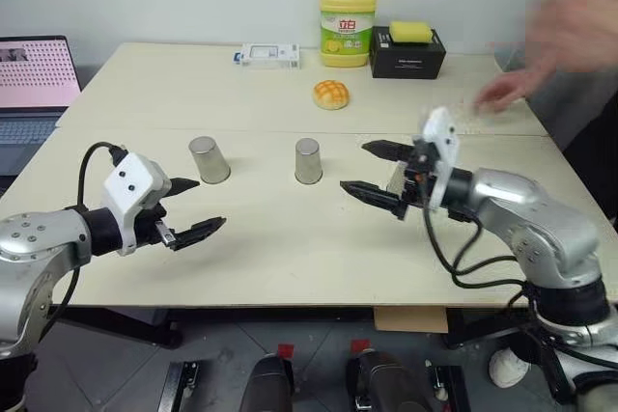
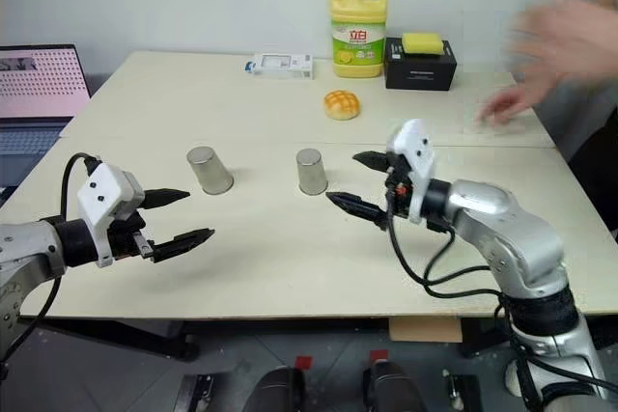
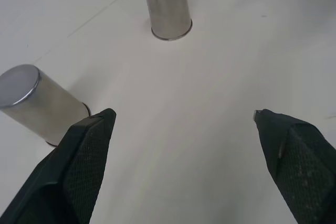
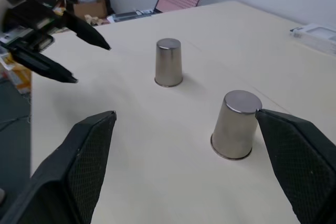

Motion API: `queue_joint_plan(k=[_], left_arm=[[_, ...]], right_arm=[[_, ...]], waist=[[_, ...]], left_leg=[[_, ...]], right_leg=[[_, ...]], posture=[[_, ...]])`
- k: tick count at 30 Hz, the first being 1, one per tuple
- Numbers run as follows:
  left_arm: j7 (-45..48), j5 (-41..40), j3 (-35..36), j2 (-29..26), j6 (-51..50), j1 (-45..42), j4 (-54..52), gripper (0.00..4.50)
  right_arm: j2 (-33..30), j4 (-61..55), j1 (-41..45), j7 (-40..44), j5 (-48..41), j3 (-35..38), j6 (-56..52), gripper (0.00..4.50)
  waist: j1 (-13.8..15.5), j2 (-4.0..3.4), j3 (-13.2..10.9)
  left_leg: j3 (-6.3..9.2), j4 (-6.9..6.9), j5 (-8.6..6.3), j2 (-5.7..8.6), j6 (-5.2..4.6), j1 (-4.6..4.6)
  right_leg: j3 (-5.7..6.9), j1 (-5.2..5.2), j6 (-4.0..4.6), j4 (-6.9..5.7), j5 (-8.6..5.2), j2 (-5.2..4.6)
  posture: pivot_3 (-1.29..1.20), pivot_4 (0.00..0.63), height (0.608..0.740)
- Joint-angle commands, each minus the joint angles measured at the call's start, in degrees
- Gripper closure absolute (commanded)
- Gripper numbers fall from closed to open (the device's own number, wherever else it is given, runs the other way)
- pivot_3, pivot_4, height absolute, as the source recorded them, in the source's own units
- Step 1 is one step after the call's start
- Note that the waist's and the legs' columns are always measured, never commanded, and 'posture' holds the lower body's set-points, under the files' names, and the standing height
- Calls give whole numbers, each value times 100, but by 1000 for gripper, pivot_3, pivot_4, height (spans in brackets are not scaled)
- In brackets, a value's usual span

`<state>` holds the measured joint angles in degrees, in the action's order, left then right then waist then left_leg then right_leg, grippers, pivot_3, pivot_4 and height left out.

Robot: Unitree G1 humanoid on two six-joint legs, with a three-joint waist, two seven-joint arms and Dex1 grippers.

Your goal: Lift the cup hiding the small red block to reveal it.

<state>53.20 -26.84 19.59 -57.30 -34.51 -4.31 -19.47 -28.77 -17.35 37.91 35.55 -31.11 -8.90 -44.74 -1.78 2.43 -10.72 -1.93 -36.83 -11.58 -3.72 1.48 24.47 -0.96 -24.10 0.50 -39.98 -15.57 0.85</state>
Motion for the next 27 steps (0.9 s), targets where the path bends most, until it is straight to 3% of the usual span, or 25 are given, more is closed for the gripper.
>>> queue_joint_plan(k=[1, 8, 15, 25, 27], left_arm=[[202, -113, 191, -187, 7, -92, 27, 19], [496, -580, 304, -268, -431, -17, -140, 19], [488, -548, 354, -282, -498, 192, -335, 19], [373, -498, 483, -261, -513, 379, -527, 19], [332, -453, 462, -252, -458, 379, -521, 0]], right_arm=[[672, 1077, 777, -526, 609, -342, 5, 0], [1774, 3987, 1997, -545, 1658, -768, 1213, 0], [2548, 6656, 2976, -611, 2271, -567, 2570, 0], [2922, 8168, 3443, -616, 2735, -266, 3313, 0], [2961, 8249, 3464, -688, 2748, -152, 3393, 362]], waist=[[0, 0, 0], [-7, -1, -1], [-10, -2, -2], [-11, -3, -2], [-11, -4, -3]], left_leg=[[0, 0, 0, 1, 0, 2], [0, -2, 0, -1, 0, 13], [3, 5, 0, -2, 0, 17], [7, 5, 0, -5, 0, 18], [8, 6, 0, -6, 0, 18]], right_leg=[[0, -2, 0, 0, 0, 0], [2, -9, 0, 0, 1, 0], [5, -15, 2, 1, 1, 0], [6, -14, 8, 0, 5, -6], [7, -15, 8, 0, 5, -5]], posture=[[0, 150, 740], [0, 150, 740], [0, 150, 740], [0, 150, 740], [0, 150, 740]])
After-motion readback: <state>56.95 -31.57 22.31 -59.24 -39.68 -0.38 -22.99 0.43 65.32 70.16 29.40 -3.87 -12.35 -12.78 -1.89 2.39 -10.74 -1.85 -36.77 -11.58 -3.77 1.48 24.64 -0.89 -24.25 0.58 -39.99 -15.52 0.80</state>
